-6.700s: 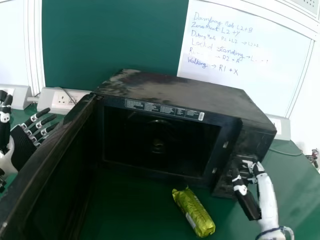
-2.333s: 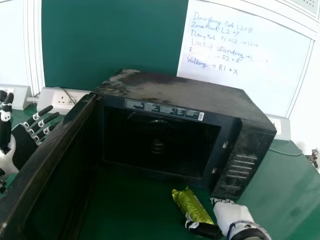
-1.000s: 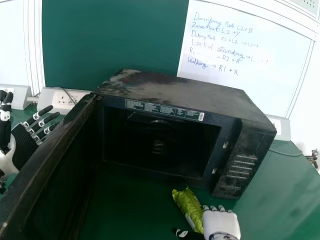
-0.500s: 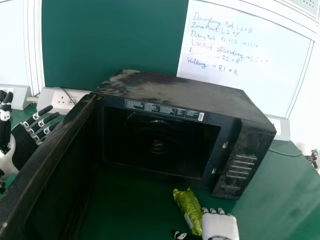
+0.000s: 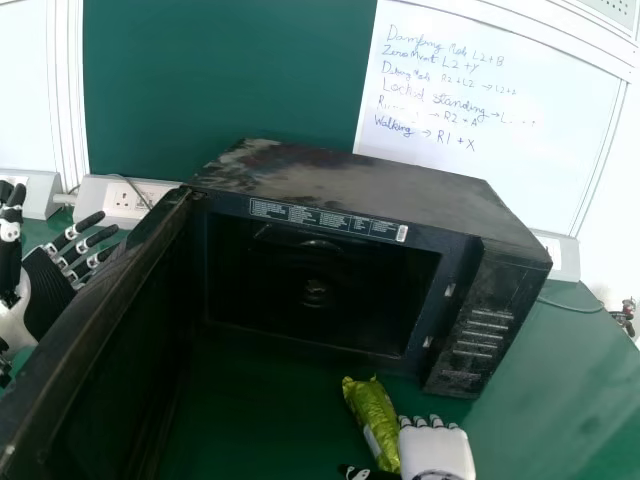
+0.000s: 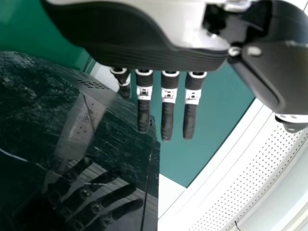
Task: Put biscuit inside oven
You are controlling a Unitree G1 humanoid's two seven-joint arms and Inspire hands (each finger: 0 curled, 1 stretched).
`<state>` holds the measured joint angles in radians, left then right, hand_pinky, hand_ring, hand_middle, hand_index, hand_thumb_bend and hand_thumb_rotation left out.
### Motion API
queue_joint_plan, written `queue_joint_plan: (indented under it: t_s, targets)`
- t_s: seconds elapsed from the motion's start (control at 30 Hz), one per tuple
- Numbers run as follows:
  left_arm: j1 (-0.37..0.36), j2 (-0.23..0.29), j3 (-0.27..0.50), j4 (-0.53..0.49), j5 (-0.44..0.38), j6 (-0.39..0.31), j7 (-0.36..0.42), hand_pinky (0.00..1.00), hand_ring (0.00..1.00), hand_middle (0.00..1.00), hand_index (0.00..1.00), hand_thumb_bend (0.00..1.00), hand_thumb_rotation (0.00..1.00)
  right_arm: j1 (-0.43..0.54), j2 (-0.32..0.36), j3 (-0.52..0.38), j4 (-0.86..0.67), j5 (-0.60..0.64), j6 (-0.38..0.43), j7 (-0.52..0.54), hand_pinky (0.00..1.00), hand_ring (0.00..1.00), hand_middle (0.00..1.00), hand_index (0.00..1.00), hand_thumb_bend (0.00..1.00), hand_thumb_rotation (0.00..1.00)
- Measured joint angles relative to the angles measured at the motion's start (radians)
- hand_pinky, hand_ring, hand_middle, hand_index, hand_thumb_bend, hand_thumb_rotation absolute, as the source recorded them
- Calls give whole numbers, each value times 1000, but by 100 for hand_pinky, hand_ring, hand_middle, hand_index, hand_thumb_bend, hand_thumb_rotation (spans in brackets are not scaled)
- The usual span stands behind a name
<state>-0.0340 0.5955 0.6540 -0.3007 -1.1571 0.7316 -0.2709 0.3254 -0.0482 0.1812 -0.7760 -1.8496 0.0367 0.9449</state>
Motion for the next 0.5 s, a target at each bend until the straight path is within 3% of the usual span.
queue_joint_plan:
  t_s: [0.13,0.33,0.4,0.5]
  targets:
    - [0,1,0,0,4,0,-3,77,79,75,72,29,16,-8,4,2,-2,5,-2,13,94,100,100,100,100,42]
    - [0,1,0,0,6,-1,-13,79,79,75,72,32,16,-19,0,41,-21,-7,-25,-15,86,97,100,98,100,40]
    - [0,1,0,-1,6,-1,-12,81,80,76,73,27,16,-19,-9,58,-28,-13,-41,-40,81,92,98,94,100,42]
    - [0,1,0,-1,6,-2,-13,82,81,77,75,28,17,-19,-32,79,-33,-29,-58,-80,63,77,88,85,100,42]
